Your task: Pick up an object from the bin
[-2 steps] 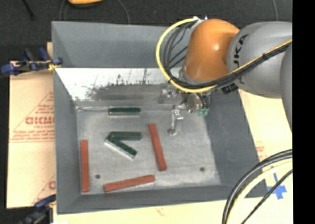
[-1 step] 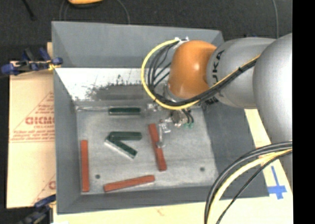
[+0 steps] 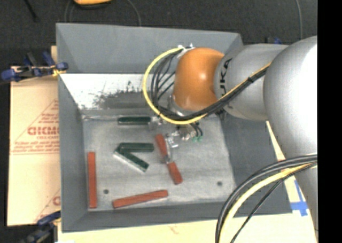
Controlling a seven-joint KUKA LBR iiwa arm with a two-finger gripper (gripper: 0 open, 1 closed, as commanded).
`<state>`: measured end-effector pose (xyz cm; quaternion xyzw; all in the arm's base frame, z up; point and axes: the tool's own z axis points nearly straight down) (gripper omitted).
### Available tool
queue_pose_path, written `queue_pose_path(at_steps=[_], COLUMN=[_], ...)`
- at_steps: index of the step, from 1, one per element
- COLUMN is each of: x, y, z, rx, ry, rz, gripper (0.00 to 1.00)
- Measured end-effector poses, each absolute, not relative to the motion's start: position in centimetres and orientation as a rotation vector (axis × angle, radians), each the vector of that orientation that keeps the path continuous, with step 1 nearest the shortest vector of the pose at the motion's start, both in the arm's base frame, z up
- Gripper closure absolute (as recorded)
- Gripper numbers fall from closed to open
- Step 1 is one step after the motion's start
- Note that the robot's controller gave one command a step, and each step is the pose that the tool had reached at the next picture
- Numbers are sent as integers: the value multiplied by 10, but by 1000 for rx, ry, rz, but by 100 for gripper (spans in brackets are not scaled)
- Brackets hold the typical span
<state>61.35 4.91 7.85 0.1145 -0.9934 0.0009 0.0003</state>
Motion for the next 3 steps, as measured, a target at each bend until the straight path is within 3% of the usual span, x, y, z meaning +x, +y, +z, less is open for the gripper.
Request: queue_pose_path(at_steps=[1,2,3], x=[655,651,651], y=[50,50,50], z=[78,72,72], rx=[464,461,460], ry=[-3125,-3113,-3113], rz=[1,0,-1], gripper=[100,0,0])
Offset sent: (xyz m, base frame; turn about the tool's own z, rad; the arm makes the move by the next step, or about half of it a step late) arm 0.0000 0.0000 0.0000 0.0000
